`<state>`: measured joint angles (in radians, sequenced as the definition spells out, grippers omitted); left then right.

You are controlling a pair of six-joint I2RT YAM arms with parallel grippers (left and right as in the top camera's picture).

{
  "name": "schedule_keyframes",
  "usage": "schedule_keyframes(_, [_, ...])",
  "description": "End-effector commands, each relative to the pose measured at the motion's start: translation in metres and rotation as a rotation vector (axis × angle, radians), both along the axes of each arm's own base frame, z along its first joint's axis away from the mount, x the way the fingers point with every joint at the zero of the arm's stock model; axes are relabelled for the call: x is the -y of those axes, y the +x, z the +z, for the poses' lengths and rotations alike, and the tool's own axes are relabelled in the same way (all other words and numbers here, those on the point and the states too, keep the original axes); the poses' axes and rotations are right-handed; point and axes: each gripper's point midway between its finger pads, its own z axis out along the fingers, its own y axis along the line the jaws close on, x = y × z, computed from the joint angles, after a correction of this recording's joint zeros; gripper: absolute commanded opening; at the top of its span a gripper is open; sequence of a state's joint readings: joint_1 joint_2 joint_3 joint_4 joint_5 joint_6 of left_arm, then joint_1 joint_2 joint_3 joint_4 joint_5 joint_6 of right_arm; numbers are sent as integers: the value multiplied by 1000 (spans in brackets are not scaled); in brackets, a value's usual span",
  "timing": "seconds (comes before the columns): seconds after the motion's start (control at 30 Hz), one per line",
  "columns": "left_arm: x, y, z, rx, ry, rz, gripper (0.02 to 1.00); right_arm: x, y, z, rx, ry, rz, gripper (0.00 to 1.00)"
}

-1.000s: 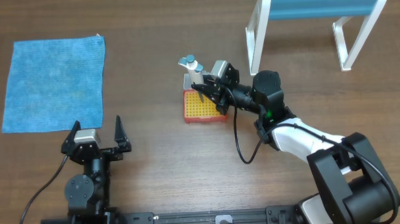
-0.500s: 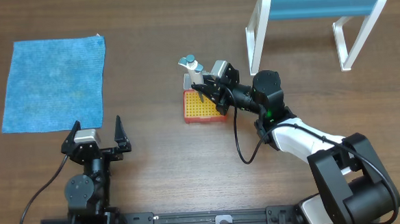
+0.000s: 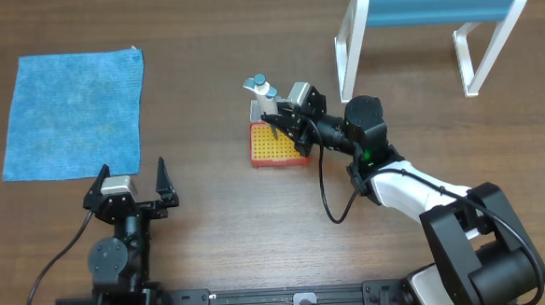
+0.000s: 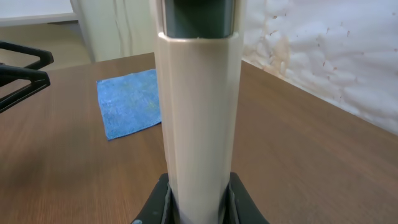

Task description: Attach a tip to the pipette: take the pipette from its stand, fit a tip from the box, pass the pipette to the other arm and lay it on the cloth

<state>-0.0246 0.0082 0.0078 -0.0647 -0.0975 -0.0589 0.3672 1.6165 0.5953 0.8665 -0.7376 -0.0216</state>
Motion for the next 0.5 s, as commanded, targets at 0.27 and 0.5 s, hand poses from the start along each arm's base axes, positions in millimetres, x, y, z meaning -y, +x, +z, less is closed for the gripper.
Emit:
schedule_keyframes(0.27, [-2, 0, -1, 0, -15, 14, 998, 6, 2, -7, -14, -30, -27, 77])
schedule_keyframes(0.5, [-2, 0, -1, 0, -15, 14, 998, 5, 3, -17, -35, -41, -26, 77])
